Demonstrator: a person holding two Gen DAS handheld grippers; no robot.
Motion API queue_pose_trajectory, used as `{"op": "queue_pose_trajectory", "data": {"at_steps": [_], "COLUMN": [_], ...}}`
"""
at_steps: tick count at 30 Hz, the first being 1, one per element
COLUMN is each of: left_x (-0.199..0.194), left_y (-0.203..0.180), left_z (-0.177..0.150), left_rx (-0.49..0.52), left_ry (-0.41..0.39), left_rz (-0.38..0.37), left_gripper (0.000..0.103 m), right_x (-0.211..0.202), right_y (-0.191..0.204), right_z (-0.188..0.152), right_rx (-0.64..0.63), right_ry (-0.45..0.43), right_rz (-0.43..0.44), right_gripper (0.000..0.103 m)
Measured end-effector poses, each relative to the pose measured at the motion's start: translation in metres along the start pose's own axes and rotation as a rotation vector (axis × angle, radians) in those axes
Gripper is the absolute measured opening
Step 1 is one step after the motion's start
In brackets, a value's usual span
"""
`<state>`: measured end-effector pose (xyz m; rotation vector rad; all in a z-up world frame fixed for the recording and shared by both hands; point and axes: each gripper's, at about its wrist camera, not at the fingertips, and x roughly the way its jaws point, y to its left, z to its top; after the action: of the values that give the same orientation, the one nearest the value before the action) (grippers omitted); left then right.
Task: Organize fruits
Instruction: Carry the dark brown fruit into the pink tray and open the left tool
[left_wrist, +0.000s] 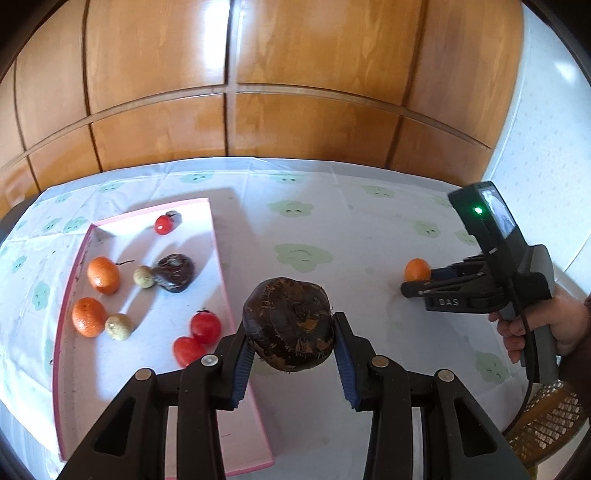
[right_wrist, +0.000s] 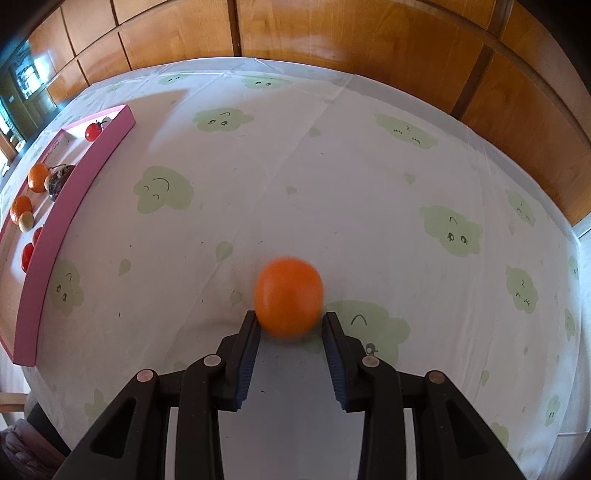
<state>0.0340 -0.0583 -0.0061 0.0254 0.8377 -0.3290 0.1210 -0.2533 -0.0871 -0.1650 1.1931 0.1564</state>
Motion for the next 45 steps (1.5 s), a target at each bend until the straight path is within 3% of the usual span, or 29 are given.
{"op": "queue_pose_trajectory", "data": {"at_steps": [9,15,19,24,33,36,42,45], "left_x": [-0.017,-0.036,-0.037,-0.023,0.003,0.000,-0.010,-0.021], "left_y": [0.069,0.137,0.161,0.165,0.167,0.166,0.162,0.158], "left_z": [-0.007,-0.027,-0.044,-0.051,-0.035,-0.034,-0.038,-0.039], "left_rx": [-0.132,-0.265,-0.309,-0.317,-0.288,-0.273,-0.275,-0.278], "left_ry": [-0.022,-0.020,0.007,0.042,0.046,0.027,0.007,-0.019], "left_rz": [0.091,0.196,0.232,0.232,0.286,0.298,0.317,0.372], "left_gripper": [0.040,0.040,0.040,0.041,0.041,0.050,0.051,0.052], "right_x": [-0.001,-0.001,-0.003,-0.003,-0.003,-0.003,-0.004,-0.005], "right_y": [0.001,0.003,0.004,0.005,0.006,0.005,0.006,0.006], "right_z": [0.000,0.000,0.000,-0.001,-0.001,-0.001,-0.001,-0.001], "right_rx": [-0.014,-0.017,-0.019,-0.016,-0.019,-0.021,-0.024,-0.025], "right_ry": [-0.005,-0.004,-0.005,-0.005,-0.005,-0.006,-0.007,-0.007], "right_rz": [-0.010,-0.016,-0.020,-0.021,-0.022,-0.025,-0.029,-0.032], "right_gripper": [0.035,0.035,0.035,0.035,0.035,0.035,0.035,0.035]}}
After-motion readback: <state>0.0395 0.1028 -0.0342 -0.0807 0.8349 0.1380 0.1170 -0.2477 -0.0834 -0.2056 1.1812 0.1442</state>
